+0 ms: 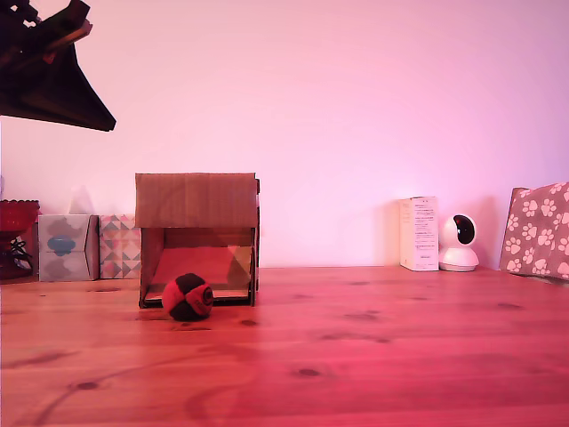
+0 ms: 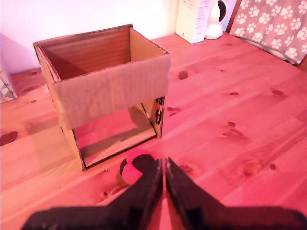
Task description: Drop the footbag into the cardboard dice tower
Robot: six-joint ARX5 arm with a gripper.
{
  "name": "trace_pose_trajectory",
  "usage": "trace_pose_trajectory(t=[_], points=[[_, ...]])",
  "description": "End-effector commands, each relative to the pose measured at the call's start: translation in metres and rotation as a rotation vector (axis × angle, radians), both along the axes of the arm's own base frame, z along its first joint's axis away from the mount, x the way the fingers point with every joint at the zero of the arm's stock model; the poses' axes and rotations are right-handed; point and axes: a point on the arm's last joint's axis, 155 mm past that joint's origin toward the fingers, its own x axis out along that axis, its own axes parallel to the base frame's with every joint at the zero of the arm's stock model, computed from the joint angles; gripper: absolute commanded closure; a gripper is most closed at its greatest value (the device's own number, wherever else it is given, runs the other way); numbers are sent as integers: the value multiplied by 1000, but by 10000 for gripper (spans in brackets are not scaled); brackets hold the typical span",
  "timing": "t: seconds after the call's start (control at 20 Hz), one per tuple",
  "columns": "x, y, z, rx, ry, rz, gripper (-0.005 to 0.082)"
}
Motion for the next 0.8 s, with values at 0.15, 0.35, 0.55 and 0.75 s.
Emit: trace_pose_trajectory(t=[0.15,0.35,0.55,0.75], points=[[-1,0,-9,3,17,-1,788],[-1,0,-11,6,25,-1,788],[6,1,-21,21,23,16,789],[13,-1,-40,3,-4,21,789]])
